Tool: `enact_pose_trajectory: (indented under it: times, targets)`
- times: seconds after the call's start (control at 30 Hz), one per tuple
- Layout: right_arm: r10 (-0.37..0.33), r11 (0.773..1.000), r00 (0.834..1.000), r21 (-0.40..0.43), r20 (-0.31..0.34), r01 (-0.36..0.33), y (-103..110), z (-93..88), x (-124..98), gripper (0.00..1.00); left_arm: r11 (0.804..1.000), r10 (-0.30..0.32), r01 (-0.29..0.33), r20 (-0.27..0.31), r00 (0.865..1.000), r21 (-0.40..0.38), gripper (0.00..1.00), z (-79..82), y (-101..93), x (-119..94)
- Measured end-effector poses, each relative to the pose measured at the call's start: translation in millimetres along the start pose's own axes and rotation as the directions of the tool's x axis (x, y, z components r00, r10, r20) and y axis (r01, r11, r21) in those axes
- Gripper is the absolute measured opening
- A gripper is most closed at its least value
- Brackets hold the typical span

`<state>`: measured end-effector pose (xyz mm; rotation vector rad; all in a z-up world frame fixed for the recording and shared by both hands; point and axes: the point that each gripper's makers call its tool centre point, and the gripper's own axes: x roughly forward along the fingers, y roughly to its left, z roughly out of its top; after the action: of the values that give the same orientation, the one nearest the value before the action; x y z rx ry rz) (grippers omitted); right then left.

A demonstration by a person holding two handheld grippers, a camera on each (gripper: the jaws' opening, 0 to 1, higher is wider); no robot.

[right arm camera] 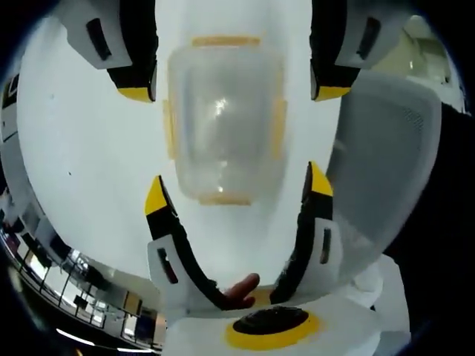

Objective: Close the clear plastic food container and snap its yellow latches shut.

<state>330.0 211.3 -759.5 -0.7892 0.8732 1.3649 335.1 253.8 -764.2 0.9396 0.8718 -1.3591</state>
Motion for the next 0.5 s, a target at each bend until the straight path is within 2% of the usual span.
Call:
enact_pose_trajectory:
  times: [0.37, 0.5]
  targets:
    - [0.001, 1.000, 0.999, -0.010, -0.047, -0.001, 1, -14.0, 5, 0.84, 1.000, -0.009, 0.010, -0.036, 0.999, 0.029, 0.95, -11.4, -1.9, 8]
    - [-0.003, 1.000, 0.999, -0.003, -0.049, 0.003, 1, -16.0, 6, 0.83, 0.998, 0.001, 0.001, -0.038, 0.999, 0.058, 0.92, -10.6, -1.6, 11]
